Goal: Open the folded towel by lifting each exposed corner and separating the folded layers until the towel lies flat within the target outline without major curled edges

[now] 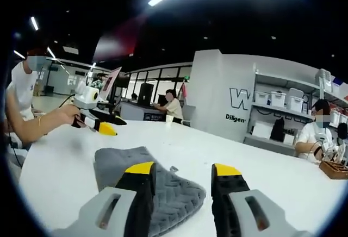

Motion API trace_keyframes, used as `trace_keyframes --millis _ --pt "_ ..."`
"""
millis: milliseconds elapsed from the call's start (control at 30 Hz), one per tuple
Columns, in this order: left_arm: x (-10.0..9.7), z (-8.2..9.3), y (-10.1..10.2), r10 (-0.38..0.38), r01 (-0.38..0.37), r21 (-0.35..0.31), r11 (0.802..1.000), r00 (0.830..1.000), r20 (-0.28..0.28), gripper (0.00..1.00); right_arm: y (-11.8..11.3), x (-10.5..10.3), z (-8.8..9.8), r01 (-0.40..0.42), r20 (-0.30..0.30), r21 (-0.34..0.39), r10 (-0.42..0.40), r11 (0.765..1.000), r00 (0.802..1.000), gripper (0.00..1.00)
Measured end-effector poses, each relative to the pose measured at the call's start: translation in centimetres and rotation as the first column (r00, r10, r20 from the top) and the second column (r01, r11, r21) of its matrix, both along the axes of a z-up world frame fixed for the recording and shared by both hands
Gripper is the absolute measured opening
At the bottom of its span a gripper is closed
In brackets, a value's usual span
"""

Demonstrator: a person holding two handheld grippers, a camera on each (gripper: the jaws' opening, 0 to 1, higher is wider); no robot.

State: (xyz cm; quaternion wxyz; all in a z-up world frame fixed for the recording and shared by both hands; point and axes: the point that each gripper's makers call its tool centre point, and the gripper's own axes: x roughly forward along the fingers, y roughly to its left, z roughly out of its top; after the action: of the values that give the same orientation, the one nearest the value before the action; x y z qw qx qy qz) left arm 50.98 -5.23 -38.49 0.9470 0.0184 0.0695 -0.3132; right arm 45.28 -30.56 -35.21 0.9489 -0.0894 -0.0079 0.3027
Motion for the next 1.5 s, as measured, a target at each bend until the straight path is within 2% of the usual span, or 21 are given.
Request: trace_keyframes --millis 67,133,233,333,500,667,767,900,933,1033,1167,1333,1500 --pt "0.1 -0.2 -0.1 0.001 -0.001 -0.01 1.0 1.0 -0.005 0.72 -0.1 0.5 -0.2 0.011 -0.004 0.002 -0.011 1.0 1.0 0.35" --pt "0.4 -1.0 -0.2 0.006 -0.006 -0.014 1.0 1.0 -0.019 0.7 -0.9 1.4 -1.4 0.062 -0.022 -0.064 -0.064 0.996 0.998 0.36" --pt "0.2 -2.0 -0.4 -0.003 0.003 0.017 1.0 1.0 -0.029 0.7 -0.6 1.6 -2.1 0.048 -0.03 -0.057 -0.05 0.997 0.998 0.35" --pt "0.3 -2.2 -0.2 0.002 -0.002 0.004 1.0 1.0 -0.031 0.68 -0.8 1.7 -3.0 0.052 -0.059 -0.062 -0.056 0.997 0.997 0.34" --pt "1.0 -3.2 0.3 0.018 -0.019 -0.008 1.0 0.999 -0.049 0.64 -1.2 1.8 -3.3 0.069 -0.063 -0.057 -0.073 0.996 0.995 0.32" --pt "1.0 -3.3 0.1 0.014 -0.015 -0.015 1.0 0.999 -0.052 0.63 -0.9 2.0 -3.6 0.069 -0.052 -0.086 -0.074 0.994 0.996 0.32" --pt "1.0 -3.7 -0.1 0.008 -0.009 -0.013 1.0 0.998 -0.056 0.6 -0.9 2.3 -5.2 0.068 -0.09 -0.102 -0.078 0.992 0.993 0.31" --pt "1.3 -3.9 0.0 0.036 -0.038 -0.032 0.999 0.999 -0.04 0.55 -0.9 2.6 -5.9 0.071 -0.104 -0.115 -0.083 0.991 0.991 0.3" --pt "1.3 -4.1 -0.3 0.026 -0.03 -0.06 0.998 0.998 -0.056 0.53 -0.8 2.5 -6.2 0.067 -0.114 -0.11 -0.079 0.992 0.99 0.3" --pt "1.3 -4.4 -0.7 0.012 -0.017 -0.079 0.997 0.997 -0.071 0.51 -0.8 2.6 -6.5 0.065 -0.126 -0.107 -0.078 0.992 0.989 0.29" --pt "0.9 -5.3 -1.3 -0.023 0.018 -0.056 0.998 0.995 -0.092 0.48 -1.4 3.0 -7.1 0.091 -0.131 -0.116 -0.106 0.989 0.986 0.31" --pt "0.6 -5.5 -1.3 -0.033 0.024 -0.081 0.996 0.993 -0.112 0.45 -1.4 3.1 -7.6 0.096 -0.161 -0.086 -0.109 0.992 0.981 0.3" --pt "0.6 -5.9 -1.3 -0.03 0.021 -0.078 0.997 0.992 -0.12 0.45 -0.8 3.0 -8.2 0.087 -0.169 -0.11 -0.105 0.99 0.98 0.28"
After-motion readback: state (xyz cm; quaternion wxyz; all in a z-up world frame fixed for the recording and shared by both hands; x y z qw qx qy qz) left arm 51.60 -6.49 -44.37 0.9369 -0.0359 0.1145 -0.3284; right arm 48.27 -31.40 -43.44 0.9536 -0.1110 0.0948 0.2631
